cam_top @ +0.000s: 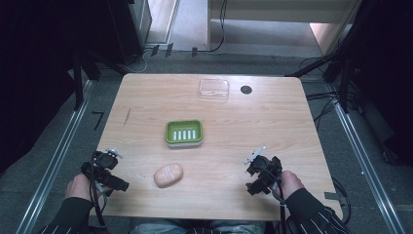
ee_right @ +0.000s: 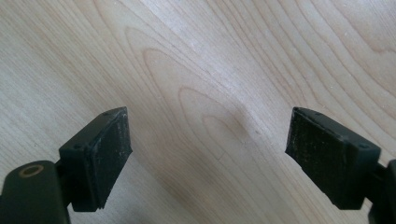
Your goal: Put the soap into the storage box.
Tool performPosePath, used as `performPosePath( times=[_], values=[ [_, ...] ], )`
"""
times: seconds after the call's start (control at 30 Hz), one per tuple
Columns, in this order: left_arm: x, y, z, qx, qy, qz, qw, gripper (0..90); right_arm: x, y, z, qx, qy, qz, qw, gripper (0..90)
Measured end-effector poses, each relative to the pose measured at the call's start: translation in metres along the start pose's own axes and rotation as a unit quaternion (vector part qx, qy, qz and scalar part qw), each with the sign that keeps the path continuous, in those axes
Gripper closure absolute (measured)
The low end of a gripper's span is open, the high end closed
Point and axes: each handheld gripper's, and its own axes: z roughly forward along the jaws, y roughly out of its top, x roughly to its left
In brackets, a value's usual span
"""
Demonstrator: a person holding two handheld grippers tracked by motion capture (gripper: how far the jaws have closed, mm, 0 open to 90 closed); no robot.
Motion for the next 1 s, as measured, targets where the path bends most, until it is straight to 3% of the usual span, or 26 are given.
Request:
performPosePath(
  times=[0.2,0.57,0.8,1.0],
  values=[
    [0.0,-0.001,0.002,0.0,-0.006,-0.002,1.0,0.0,0.001,0.003,0.001,-0.002,0.004,0.0,1.0,14.6],
    [-0.007,0.001,0.0,-0.008,-0.023,0.024,0.9994,0.0,-0.001,0.008,0.005,-0.002,0.007,-0.008,0.9999,14.6],
    [-0.016,0.002,-0.002,-0.037,-0.051,0.05,0.9967,0.0,0.004,0.014,0.004,-0.001,0.004,-0.014,0.9999,14.6],
    [-0.028,0.003,-0.006,-0.051,-0.06,0.07,0.9945,0.0,0.004,0.015,0.004,-0.004,0.004,-0.018,0.9998,14.6]
  ],
)
